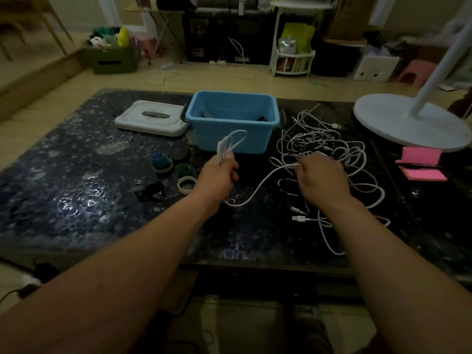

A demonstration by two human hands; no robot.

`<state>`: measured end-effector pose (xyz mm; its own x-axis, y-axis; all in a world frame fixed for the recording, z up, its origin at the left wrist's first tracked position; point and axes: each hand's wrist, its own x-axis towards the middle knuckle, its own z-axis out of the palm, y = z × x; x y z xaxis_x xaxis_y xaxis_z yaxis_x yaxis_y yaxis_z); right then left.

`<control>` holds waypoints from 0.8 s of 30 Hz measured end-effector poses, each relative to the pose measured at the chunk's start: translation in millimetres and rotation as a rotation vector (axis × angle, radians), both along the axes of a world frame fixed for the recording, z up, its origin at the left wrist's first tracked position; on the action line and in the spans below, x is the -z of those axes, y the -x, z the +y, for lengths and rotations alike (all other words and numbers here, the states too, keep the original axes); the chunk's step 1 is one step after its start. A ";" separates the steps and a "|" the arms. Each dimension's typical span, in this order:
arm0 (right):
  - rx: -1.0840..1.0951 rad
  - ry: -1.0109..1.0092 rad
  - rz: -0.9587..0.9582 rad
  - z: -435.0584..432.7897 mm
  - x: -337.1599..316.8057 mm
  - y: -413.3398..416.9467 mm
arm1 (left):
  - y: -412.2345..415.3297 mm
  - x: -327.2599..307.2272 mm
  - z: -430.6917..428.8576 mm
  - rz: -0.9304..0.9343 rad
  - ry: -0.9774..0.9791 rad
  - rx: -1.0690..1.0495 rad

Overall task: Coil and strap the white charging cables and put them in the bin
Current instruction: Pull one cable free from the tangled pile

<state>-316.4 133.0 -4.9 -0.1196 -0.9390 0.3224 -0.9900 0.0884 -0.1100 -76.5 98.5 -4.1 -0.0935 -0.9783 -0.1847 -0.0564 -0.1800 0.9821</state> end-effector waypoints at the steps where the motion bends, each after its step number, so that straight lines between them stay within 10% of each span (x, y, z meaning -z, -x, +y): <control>1: -0.007 0.012 0.006 -1.5 -0.8 -3.9 | 4.8 1.9 0.2 -0.030 0.013 0.038; 11: -0.033 -0.041 -0.196 -0.7 -11.5 -27.5 | 45.0 11.8 12.4 -0.153 0.199 0.228; 24: -0.167 -0.172 -1.129 34.4 -46.5 -6.1 | 73.0 8.2 28.2 -0.087 0.262 0.527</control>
